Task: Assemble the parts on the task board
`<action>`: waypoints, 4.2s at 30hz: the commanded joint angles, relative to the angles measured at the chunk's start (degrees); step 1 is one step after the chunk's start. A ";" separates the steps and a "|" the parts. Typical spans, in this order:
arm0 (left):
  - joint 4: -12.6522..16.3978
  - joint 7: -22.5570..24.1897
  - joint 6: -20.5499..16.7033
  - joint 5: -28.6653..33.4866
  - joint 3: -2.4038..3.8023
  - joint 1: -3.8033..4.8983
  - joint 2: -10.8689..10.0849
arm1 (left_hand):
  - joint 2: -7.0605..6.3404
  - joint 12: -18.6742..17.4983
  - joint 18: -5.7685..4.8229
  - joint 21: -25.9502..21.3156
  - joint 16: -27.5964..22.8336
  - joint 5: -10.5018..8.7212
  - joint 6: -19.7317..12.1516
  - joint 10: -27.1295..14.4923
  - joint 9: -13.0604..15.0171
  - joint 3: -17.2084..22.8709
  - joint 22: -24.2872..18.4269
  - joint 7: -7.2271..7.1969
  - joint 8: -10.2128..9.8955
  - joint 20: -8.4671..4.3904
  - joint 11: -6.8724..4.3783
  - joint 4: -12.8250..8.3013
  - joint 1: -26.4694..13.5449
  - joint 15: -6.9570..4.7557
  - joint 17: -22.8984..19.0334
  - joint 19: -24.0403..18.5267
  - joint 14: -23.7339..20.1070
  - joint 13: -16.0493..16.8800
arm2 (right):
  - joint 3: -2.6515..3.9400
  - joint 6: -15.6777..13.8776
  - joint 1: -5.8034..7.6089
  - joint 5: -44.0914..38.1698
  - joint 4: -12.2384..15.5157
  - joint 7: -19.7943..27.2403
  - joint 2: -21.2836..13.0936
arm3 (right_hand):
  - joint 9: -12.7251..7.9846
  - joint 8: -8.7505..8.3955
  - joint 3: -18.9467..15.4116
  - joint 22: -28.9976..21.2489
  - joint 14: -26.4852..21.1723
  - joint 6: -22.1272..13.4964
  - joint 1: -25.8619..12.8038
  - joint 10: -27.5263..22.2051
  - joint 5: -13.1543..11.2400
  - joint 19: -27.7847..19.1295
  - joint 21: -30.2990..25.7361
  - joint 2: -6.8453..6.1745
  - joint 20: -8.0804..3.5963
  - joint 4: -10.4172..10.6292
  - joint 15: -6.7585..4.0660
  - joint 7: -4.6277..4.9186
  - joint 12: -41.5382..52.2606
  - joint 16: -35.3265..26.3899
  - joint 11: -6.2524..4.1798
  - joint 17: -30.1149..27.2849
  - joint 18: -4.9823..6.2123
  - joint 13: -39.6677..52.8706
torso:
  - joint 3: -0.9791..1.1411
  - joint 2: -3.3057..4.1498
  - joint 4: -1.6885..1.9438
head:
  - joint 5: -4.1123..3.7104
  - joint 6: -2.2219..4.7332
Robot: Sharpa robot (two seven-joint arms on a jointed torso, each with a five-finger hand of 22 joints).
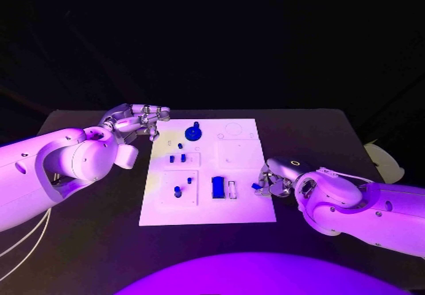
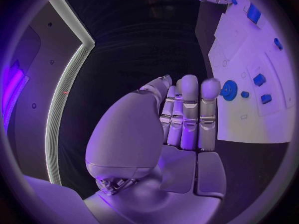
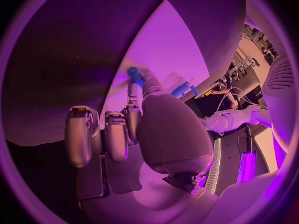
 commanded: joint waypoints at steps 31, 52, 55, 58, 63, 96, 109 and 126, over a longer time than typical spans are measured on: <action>0.17 0.25 1.09 0.27 0.02 -0.01 0.14 | 0.38 0.33 0.42 -0.22 -0.13 0.11 -0.45 -0.40 -0.06 -0.23 -0.06 0.06 0.11 0.03 -0.10 -0.16 0.00 0.09 -0.10 0.10 -0.47 0.10 | -0.29 -7.26 1.02 12.78 3.14 -0.61 2.98 | 0.64 -1.15 8.36 13.27 5.59 0.74 0.40 0.82 9.89 3.54 1.89 1.69 -0.47 5.45 -0.75 -0.47 0.54 0.57 -0.81 12.88 -0.31 -1.07 | -0.04 0.00 0.02 | 0.24 0.13; 0.46 0.09 1.20 0.27 0.02 -0.01 0.08 | 0.39 0.35 0.42 -0.23 -0.13 0.11 -0.46 -0.42 -0.06 -0.22 -0.06 0.07 0.12 0.02 -0.10 -0.21 0.07 0.08 -0.11 0.11 -0.48 0.11 | -0.29 -6.57 1.07 18.88 1.13 -1.12 6.86 | 1.80 -0.49 9.52 13.46 5.77 1.82 -6.20 2.12 15.78 3.84 2.69 0.80 -0.61 6.17 -0.91 -0.74 2.88 0.94 -1.02 13.71 -0.46 0.92 | 0.00 0.07 -0.05 | 0.46 0.12; 0.46 0.06 1.22 0.27 0.02 -0.01 0.08 | 0.39 0.35 0.42 -0.23 -0.13 0.11 -0.46 -0.42 -0.06 -0.22 -0.06 0.07 0.12 0.02 -0.10 -0.21 0.07 0.08 -0.11 0.11 -0.48 0.11 | -0.29 -6.12 1.07 19.04 0.82 -1.20 7.16 | 1.95 -0.38 9.19 13.48 5.78 1.98 -7.30 2.31 16.22 3.87 2.77 0.76 -0.63 6.20 -0.93 -0.78 3.24 0.97 -1.05 13.78 -0.47 1.22 | 0.03 0.04 -0.07 | 0.47 0.04; 0.49 -0.03 1.35 0.25 0.02 -0.01 0.08 | 0.46 0.38 0.44 -0.32 -0.12 0.13 -0.47 -0.45 -0.07 -0.17 -0.13 0.07 0.14 0.01 -0.11 -0.30 0.23 0.07 -0.13 0.08 -0.49 0.12 | -0.29 -5.71 1.07 19.12 0.48 -1.27 7.42 | 2.13 -0.25 8.93 13.48 5.80 2.15 -8.17 2.50 17.07 3.87 2.77 0.87 -0.66 6.15 -0.98 -0.88 3.65 1.00 -1.12 13.83 -0.47 1.57 | 0.05 0.06 -0.06 | 0.48 -0.01; 0.52 -0.15 1.47 0.22 0.02 0.00 0.05 | 0.62 0.41 0.45 -0.36 -0.13 0.16 -0.48 -0.49 -0.08 -0.04 -0.15 0.08 0.17 0.00 -0.12 -0.43 0.48 0.05 -0.16 0.08 -0.52 0.14 | -0.29 -5.20 1.07 19.15 0.15 -1.37 7.65 | 2.26 -0.16 8.61 13.43 5.78 2.22 -8.90 2.56 17.63 3.80 2.58 0.86 -0.69 6.19 -1.00 -0.90 3.78 0.97 -1.14 13.78 -0.43 1.71 | 0.02 0.05 -0.05 | 0.47 -0.01; 0.25 -0.33 1.76 0.19 0.02 -0.01 0.15 | 0.62 0.41 0.45 -0.36 -0.13 0.16 -0.48 -0.49 -0.08 -0.04 -0.15 0.08 0.17 0.00 -0.12 -0.43 0.48 0.05 -0.16 0.08 -0.52 0.14 | -0.28 -5.56 1.07 17.96 0.06 -1.04 7.60 | 3.19 0.23 1.74 13.39 5.80 2.37 -15.59 2.83 10.32 3.74 2.46 1.86 -0.66 5.45 -1.00 -0.97 4.23 0.99 -1.15 13.84 -0.40 2.49 | 0.06 0.02 -0.05 | 0.38 -0.01; 0.13 -0.40 1.84 0.19 0.02 -0.02 0.04 | 0.62 0.41 0.45 -0.36 -0.13 0.16 -0.48 -0.49 -0.08 -0.04 -0.15 0.08 0.17 0.00 -0.12 -0.43 0.48 0.05 -0.16 0.08 -0.52 0.14 | -0.28 -4.14 0.85 14.71 1.91 1.82 5.20 | 3.57 0.34 0.11 13.44 5.83 2.19 -10.61 2.79 4.31 3.78 2.64 1.43 -0.66 4.57 -0.94 -0.84 4.11 1.05 -1.05 13.98 -0.44 2.62 | 0.08 0.02 -0.13 | 0.68 -0.01; 0.07 -0.47 1.95 0.19 0.01 -0.04 0.10 | 0.62 0.41 0.45 -0.36 -0.13 0.16 -0.48 -0.49 -0.08 -0.04 -0.15 0.08 0.17 0.00 -0.12 -0.43 0.48 0.05 -0.16 0.08 -0.52 0.14 | -0.29 -2.61 0.75 14.18 0.48 2.43 5.85 | 3.71 0.52 -0.21 13.54 5.87 2.45 -10.00 3.13 3.89 3.91 3.01 2.06 -0.67 4.91 -1.01 -1.04 4.84 1.14 -1.19 14.17 -0.52 3.13 | 0.01 0.06 -0.03 | 0.40 -0.01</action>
